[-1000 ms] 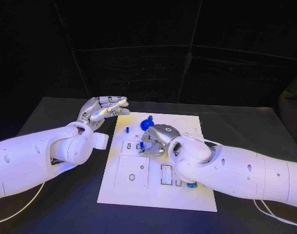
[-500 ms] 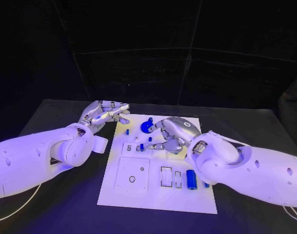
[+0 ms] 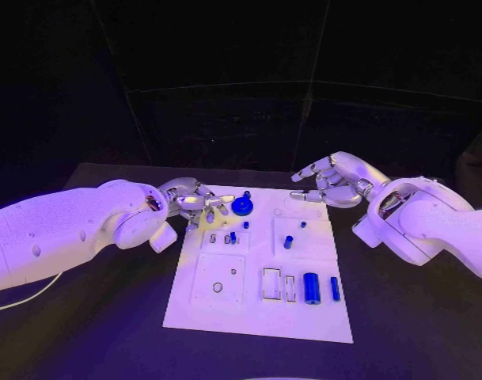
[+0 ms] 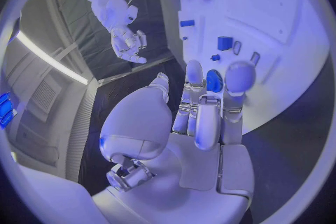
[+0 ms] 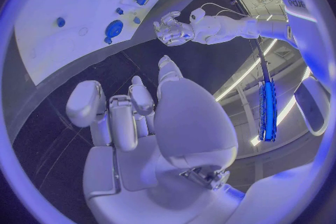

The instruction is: Assemble the parts on the task board

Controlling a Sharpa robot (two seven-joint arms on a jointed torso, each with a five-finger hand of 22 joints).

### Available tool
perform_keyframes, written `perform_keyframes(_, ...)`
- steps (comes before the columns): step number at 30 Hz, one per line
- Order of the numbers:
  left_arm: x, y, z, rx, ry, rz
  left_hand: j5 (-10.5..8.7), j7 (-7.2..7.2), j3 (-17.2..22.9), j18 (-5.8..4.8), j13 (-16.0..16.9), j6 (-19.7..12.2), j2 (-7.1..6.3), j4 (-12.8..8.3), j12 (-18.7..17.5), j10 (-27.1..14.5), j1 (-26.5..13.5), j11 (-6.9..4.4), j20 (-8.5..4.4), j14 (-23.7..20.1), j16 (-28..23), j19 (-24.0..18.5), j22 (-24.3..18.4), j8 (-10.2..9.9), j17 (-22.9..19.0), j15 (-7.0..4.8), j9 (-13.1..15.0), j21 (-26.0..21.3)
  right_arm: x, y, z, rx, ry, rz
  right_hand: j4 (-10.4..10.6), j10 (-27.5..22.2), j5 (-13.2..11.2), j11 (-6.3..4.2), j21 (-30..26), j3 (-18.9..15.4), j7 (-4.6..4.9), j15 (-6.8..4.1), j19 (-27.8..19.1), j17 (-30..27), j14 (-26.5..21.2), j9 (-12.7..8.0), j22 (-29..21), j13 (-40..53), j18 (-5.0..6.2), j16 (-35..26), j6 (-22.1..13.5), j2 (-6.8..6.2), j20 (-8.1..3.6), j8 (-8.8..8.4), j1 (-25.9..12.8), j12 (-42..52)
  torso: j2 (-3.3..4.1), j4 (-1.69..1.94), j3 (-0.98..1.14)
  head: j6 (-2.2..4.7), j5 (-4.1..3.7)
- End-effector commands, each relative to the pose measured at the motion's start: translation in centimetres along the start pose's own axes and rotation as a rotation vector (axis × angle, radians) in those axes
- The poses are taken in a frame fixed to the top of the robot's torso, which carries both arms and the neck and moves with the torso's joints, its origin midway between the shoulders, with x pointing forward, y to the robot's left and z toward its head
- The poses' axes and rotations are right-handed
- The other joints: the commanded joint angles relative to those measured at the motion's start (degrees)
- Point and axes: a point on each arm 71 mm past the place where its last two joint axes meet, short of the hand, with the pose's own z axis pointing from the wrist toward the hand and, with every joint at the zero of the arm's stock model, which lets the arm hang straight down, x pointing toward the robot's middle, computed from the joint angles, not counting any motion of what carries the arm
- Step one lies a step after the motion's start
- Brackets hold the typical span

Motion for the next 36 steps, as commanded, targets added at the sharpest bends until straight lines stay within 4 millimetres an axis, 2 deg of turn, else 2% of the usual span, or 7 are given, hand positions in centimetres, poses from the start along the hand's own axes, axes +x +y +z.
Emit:
perform_keyframes(1, 0.0, 0.8, 0.2, -0.258, 0.059, 0.274, -0.11, 0.05, -1.77, -0.79, 3.1, -2.22, -0.08, 0.4, 3.77, -3.29, 1.38, 0.15, 0.05, 3.93, 0.17, 0.92, 4.89, 2.94, 7.48, -0.46, 1.86, 3.67, -0.6, -0.6, 0.0, 0.021, 0.041, 0.13, 0.06, -0.35, 0.38, 0.03, -0.43, -0.62, -0.22, 0.1, -0.55, 4.3, 3.33, 0.08, -0.35, -0.12, 1.18, -0.33, -0.09, 0.49, -0.05, 0.14, -0.11, -0.23, -0.73, -0.16, 0.47, -0.33, 0.5)
perform_keyframes(8, 0.7, -0.9, 1.6, -0.303, 0.104, 0.393, 0.22, 0.0, -3.5, -0.66, 5.02, -4.69, 0.33, -0.11, 6.34, -5.59, 3.73, 0.22, 0.17, 3.92, 0.11, 0.53, 4.71, 7.17, 7.74, -0.45, 4.37, 3.4, -2.1, -1.5, 0.3, 0.034, -0.002, 0.137, 0.15, -1.39, 0.8, -0.06, -2.27, -1.56, -0.32, -0.01, -1.99, 1.82, 2.65, 0.13, -3.67, -1.6, 1.76, -2.05, 0.08, 0.8, -0.17, 0.44, -0.36, -1.58, -1.25, -0.15, 0.82, -0.71, 0.83)
perform_keyframes(10, 1.1, -1.3, 2.0, -0.309, 0.119, 0.41, 0.39, 0.02, -3.21, -0.8, 5.24, -5.2, 0.52, -0.81, 6.67, -5.98, 4.8, 0.24, 0.23, 4.03, 0.49, 0.64, 5.51, 8.01, 8.25, -0.43, 4.86, 3.86, -2.4, -1.7, 0.4, 0.03, -0.019, 0.146, -0.05, -6.49, 2.28, -0.2, -7.58, -2.11, -0.35, -0.16, -6.42, -5.47, 0.21, 0.1, -12.59, -8.03, 3.23, -7.57, -0.29, 1.32, -0.29, 0.65, 0.31, -8.17, -1.4, -0.08, 0.92, -0.74, 0.76)
perform_keyframes(12, 1.4, -1.7, 2.4, -0.315, 0.122, 0.42, 0.41, -0.11, -3.34, -1.2, 5.77, -5.38, 0.6, -0.92, 7.49, -5.88, 4.87, 0.12, 0.21, 4.43, 1.63, 1.42, 8.25, 9.31, 9.65, -0.47, 5.58, 5.62, -2.6, -1.8, 0.6, 0.027, -0.034, 0.152, -0.08, -15.67, 3.83, -0.12, -18.83, -2.68, -0.18, -0.11, -14.7, -19.27, -4.76, 0.06, -29.28, -19.93, 5.7, -19.55, -1.4, 1.8, -0.28, 0.96, 1.3, -20.7, -1.49, -0.05, 0.96, -0.89, 0.88)
perform_keyframes(14, 1.6, -2.1, 2.7, -0.321, 0.119, 0.431, 0.33, -0.45, -3.77, -1.67, 7.79, -5.52, 0.52, -0.75, 9.57, -4.83, 4.49, -0.04, 0.11, 4.87, 2.91, 2.3, 11.31, 10.93, 11.19, -0.7, 6.51, 7.65, -2.7, -1.9, 0.7, 0.026, -0.041, 0.157, 0.16, -16.53, 4.19, 0.02, -22.96, -3.36, 0.04, 0.21, -14.85, -28.06, -7.22, 0.1, -31.88, -22.82, 5.97, -28.79, -2.46, 2.13, -0.27, 1.56, 1.94, -23.56, -1.53, -0.03, 1.05, -0.99, 1.07)
perform_keyframes(21, 2.2, -3.1, 3.7, -0.336, 0.116, 0.468, 0.21, -1.4, -6.33, -2.93, 14.15, -5.94, 0.44, 0.62, 15.8, -1.13, 2.61, -0.95, -0.52, 5.9, 5.95, 4.55, 19.96, 15.81, 14.92, -1.32, 9.57, 13.34, -2.9, -1.9, 1.0, 0.019, -0.052, 0.163, 0.53, -15.46, 4.34, 0.03, -28.37, -5.2, -0.15, -0.14, -11.32, -33.19, -5.54, 0.28, -35.75, -26.82, 5.75, -36.63, -3.84, 2.79, -0.4, 3.79, 2.91, -25.13, -1.51, -0.14, 1.15, -1.04, 1.47)
perform_keyframes(36, 3.0, -3.5, 4.9, -0.377, 0.111, 0.596, -0.13, -1.66, -7.84, -3.31, 16.27, -6.69, 0.85, 1.21, 17.8, -0.11, 1.83, -1.18, -0.68, 5.95, 6.12, 4.98, 22.64, 17.79, 15.14, -1.49, 10.96, 15.1, -2.8, -1.8, 1.3, 0.02, -0.052, 0.161, 0.48, -16.35, 4.53, 0.17, -32.68, -6.78, 0.01, -0.01, -9.73, -38.27, -6.19, 0.3, -38.55, -29.5, 5.69, -45.01, -5.24, 3.47, -0.33, 5.85, 3.97, -25.65, -1.32, -0.16, 0.91, -1.66, 1.87)
